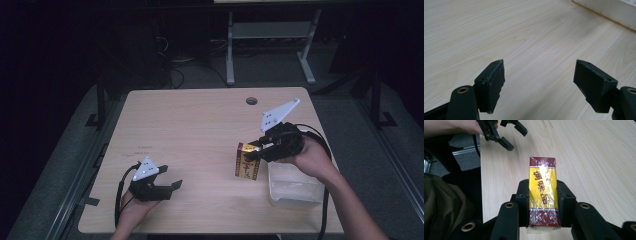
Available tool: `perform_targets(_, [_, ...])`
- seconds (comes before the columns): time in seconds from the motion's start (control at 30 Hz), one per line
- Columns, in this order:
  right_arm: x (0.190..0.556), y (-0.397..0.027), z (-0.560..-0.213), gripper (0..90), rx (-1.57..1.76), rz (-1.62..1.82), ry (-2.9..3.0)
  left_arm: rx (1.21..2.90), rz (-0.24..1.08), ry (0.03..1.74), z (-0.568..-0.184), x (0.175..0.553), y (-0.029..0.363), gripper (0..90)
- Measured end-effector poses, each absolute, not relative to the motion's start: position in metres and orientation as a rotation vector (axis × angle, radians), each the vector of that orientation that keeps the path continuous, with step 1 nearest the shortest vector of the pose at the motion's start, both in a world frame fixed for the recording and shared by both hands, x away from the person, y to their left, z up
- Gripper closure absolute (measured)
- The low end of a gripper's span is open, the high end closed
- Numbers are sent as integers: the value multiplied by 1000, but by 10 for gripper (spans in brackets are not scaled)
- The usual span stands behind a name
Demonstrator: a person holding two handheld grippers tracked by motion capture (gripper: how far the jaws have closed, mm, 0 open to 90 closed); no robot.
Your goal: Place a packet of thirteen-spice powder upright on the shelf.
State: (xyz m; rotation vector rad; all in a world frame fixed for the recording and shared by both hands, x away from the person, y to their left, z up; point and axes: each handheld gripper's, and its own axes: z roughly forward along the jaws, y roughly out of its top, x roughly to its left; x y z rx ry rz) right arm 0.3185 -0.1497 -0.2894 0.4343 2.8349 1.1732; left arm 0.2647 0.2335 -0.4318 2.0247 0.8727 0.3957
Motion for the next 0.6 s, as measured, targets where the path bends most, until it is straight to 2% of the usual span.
perform_targets(0.6, [327, -176, -282, 685, 422, 1159, 2812, 2014, 400, 907, -434, 267, 238, 243])
